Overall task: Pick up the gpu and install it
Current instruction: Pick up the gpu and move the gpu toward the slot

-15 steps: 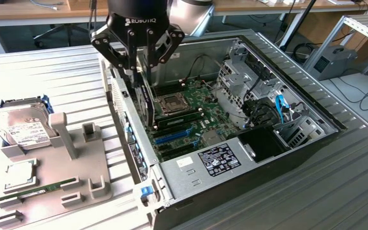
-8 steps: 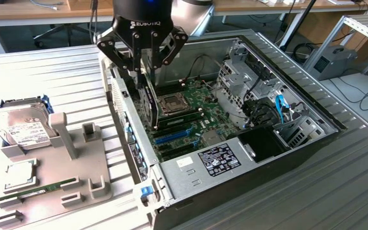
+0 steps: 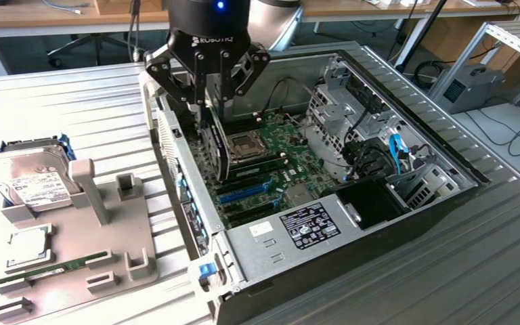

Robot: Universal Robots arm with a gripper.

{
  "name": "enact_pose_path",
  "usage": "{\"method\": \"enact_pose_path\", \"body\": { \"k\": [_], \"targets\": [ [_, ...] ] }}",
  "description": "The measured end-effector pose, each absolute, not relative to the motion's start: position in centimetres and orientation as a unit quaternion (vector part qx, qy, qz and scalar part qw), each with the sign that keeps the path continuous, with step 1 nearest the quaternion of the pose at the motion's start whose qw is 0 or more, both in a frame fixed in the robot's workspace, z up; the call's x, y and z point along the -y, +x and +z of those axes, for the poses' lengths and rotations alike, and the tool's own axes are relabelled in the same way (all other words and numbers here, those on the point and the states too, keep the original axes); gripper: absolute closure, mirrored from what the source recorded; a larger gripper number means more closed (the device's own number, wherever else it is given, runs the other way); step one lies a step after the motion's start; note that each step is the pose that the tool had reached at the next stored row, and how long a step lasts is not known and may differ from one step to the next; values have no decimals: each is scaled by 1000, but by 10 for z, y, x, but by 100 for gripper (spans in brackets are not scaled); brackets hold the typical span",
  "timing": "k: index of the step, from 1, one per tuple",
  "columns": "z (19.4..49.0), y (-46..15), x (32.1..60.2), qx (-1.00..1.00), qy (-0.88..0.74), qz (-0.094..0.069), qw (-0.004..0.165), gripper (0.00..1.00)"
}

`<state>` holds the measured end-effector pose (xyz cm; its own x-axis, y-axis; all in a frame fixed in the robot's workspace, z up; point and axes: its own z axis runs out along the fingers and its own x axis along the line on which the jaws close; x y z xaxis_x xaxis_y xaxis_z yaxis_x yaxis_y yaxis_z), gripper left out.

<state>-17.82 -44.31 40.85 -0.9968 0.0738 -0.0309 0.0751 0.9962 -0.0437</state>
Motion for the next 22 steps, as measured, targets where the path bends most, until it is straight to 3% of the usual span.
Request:
{"method": "enact_pose_path", "body": {
  "k": [22],
  "targets": [
    [392, -143, 442, -999, 37, -22, 14, 74]
  ]
}}
